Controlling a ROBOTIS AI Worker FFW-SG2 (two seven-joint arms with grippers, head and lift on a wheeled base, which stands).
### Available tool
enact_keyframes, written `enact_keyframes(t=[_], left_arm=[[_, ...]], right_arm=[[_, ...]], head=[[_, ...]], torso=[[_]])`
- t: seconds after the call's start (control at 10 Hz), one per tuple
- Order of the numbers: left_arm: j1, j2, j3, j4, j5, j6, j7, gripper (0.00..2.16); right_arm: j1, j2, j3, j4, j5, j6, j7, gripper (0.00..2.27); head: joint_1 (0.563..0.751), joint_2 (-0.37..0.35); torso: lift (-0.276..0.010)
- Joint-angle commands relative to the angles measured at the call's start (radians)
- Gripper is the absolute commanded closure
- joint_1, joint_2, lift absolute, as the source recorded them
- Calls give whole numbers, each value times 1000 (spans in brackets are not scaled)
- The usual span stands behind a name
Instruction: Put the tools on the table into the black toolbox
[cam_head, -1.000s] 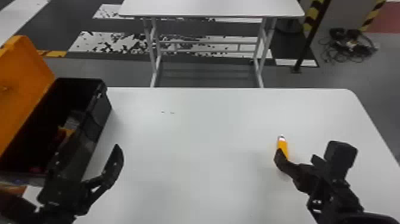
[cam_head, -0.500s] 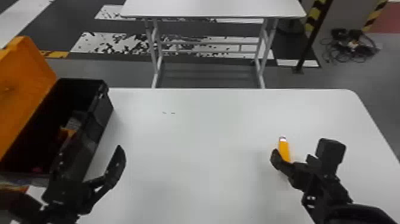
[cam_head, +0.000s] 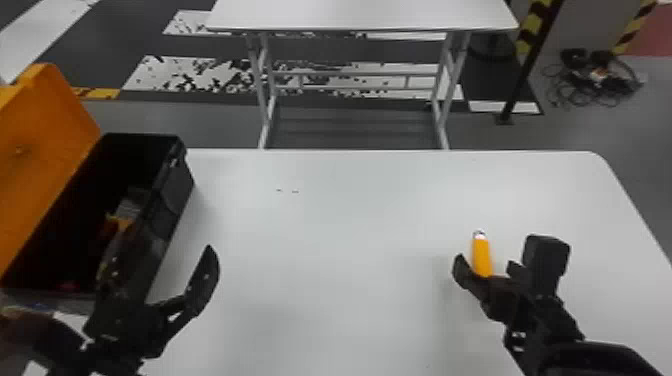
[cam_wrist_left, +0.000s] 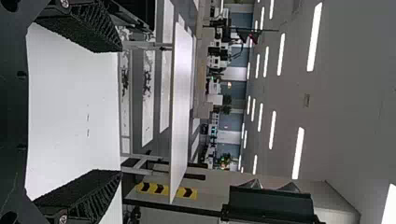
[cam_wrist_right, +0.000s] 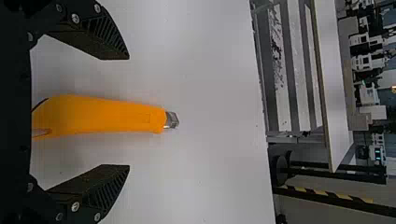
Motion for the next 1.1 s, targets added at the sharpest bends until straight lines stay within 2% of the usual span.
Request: enact_keyframes(t=[0.0, 0.1, 0.2, 0.4, 0.5, 0.6, 0.7, 1.0], left_arm=[[6, 0, 0, 1, 1, 0, -2, 63], [11, 0, 0, -1, 1, 0, -3, 66], [14, 0, 0, -4, 1, 0, -5, 66], [20, 0, -6, -11, 1, 0, -6, 66], [22, -1, -8, -13, 1, -3, -8, 70], [28, -1, -8, -17, 1, -3, -9, 70], [29, -1, -12, -27, 1, -3, -9, 70], [34, 3, -42, -111, -3, 24, -18, 73]], right_arm=[[9, 1, 0, 0, -3, 3, 4, 329], [19, 1, -5, -4, -4, 6, 10, 522], [29, 1, -14, -12, -10, 18, 32, 805], [50, 1, -31, -37, -18, 52, 53, 1696], [62, 1, -40, -51, -24, 55, 60, 2030], [73, 1, -43, -69, -26, 55, 61, 2125], [88, 1, -45, -93, -26, 46, 61, 2128], [136, 1, -40, -184, -26, -3, 60, 2165]], head=[[695, 42], [695, 43], [695, 44], [695, 46], [695, 39], [695, 32], [695, 26], [695, 0]], torso=[[-75], [-75], [-75], [-75], [-75], [-75], [-75], [-75]])
